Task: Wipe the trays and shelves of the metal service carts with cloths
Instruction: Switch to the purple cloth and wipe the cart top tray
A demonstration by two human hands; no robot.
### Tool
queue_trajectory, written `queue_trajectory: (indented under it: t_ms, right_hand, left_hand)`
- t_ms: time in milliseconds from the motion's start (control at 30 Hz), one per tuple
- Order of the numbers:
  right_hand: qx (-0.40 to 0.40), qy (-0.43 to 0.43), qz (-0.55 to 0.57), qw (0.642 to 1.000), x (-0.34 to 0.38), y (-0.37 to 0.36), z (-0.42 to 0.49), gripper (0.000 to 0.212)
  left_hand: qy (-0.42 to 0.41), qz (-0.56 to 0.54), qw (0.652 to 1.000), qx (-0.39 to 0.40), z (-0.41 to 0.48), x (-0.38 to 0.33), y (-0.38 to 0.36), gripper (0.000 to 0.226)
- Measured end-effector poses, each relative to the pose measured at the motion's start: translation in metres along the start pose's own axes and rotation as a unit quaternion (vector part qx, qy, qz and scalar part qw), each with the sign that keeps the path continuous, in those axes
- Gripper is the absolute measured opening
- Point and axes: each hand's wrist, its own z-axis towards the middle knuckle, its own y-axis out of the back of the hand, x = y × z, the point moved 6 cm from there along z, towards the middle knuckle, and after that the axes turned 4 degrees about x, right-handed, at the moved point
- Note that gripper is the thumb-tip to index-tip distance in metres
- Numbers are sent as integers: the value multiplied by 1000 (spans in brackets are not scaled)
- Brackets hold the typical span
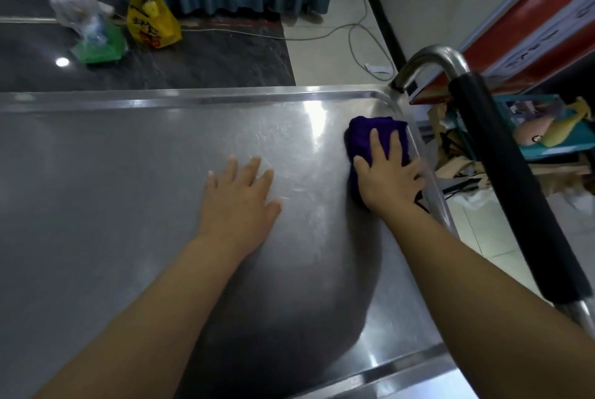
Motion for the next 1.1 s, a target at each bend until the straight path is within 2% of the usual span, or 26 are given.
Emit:
queue_trajectory:
  t_ms: [67, 133, 200, 267, 333, 433, 500, 567, 600, 667, 700, 733, 800, 867, 900, 1000, 1100]
  right_hand:
    - [12, 49, -6, 999, 9, -4, -22, 61]
    - [27, 139, -20, 990, 17, -14, -56, 61]
    - [42, 259, -47, 964, 19, -26, -94, 61]
    - [51, 312, -75, 946, 2, -26, -103, 60]
    - [41, 226, -55, 972, -30, -17, -79, 57]
    - [32, 0, 14, 999, -67, -6, -48, 59]
    - [20, -44, 19, 999, -55, -9, -58, 61]
    - [26, 23, 3, 999, -32, -21, -85, 62]
    - [23, 97, -12, 995, -24, -28, -101, 62]
    - [37, 262, -47, 963, -22, -35, -131, 62]
    - [48, 324, -70, 942, -30, -35, -136, 61]
    - [48, 347, -83, 933, -42, -32, -133, 59]
    - [28, 278, -73, 957, -71, -24, -111, 59]
    - [21, 127, -20, 991, -95, -21, -83, 63]
    - [12, 74, -3, 997, -98, -21, -76, 63]
    - [-14, 29, -10, 999, -88, -22, -77, 60]
    - [0, 22, 4, 1000, -86, -21, -79, 60]
  left_hand:
    - [-4, 13, 1000, 15, -9, -3, -10, 63]
    - [3, 4, 1000, 15, -11, -1, -12, 63]
    - [-5, 1, 1000, 12, -11, 0, -11, 63]
    - [-11, -5, 1000, 8, -12, 1, -9, 63]
    - [-6, -10, 1000, 9, -11, 1, -9, 64]
    - [2, -8, 1000, 10, -10, 0, -11, 64]
    - [6, -15, 1000, 8, -10, 0, -12, 63]
    - [8, -17, 1000, 7, -11, 1, -14, 63]
    - [8, -14, 1000, 6, -12, 1, -14, 64]
    - [5, -5, 1000, 9, -14, 0, -13, 64]
    - [2, -2, 1000, 12, -14, -1, -13, 64]
    - [1, -2, 1000, 16, -14, -2, -11, 64]
    - [7, -5, 999, 33, -13, -5, -8, 63]
    - [11, -14, 999, 42, -16, -11, -3, 60]
    - [5, -22, 999, 37, -23, -17, 0, 58]
    - [-40, -39, 998, 11, -61, -42, -1, 52]
    - [-49, -41, 997, 44, -102, -67, -22, 50]
